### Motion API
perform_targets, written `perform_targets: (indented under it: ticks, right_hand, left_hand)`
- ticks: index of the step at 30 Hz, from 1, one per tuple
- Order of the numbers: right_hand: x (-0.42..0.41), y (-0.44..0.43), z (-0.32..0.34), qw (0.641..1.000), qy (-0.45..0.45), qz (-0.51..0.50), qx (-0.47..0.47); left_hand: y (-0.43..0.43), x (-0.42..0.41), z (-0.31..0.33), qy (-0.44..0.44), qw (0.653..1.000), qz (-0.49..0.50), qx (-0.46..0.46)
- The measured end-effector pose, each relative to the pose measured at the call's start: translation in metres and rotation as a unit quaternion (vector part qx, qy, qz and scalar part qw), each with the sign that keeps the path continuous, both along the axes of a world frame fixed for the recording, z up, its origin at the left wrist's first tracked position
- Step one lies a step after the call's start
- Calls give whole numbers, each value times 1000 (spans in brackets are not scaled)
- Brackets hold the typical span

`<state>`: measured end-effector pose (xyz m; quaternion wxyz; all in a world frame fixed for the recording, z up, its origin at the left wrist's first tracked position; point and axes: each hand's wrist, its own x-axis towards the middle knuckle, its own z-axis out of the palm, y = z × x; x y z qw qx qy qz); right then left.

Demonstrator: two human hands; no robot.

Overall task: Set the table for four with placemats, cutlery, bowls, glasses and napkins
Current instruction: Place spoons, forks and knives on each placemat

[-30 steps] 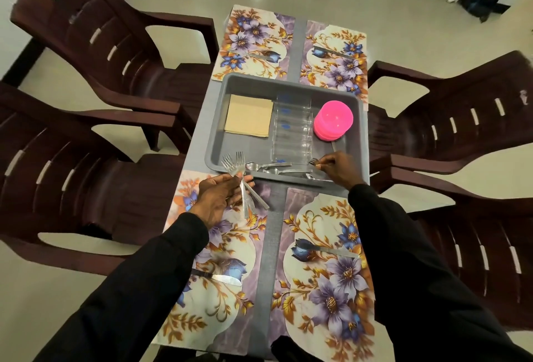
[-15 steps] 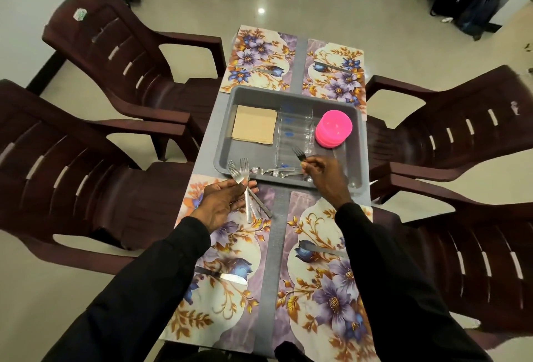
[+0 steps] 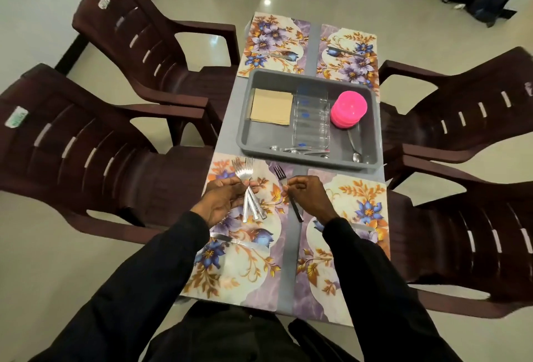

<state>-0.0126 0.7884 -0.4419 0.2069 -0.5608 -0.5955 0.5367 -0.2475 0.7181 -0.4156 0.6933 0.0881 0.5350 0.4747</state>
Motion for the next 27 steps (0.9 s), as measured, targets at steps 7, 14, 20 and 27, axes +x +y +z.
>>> perform_targets:
  ticks: [7, 14, 20, 27]
  right_hand:
    - [-20, -62, 4, 999, 8, -38, -28]
    - [-40, -122, 0, 996, -31, -72, -30]
    - [-49, -164, -7, 994, -44, -91, -37]
    - [-54, -193, -7, 990, -46, -118, -63]
  left_hand:
    - [-52, -25, 1, 3, 1000, -20, -9]
    - [-99, -33, -6, -15, 995, -64, -78]
    - [-123, -41, -11, 0, 991, -97, -92]
    - [-136, -45, -28, -1, 988, -122, -92]
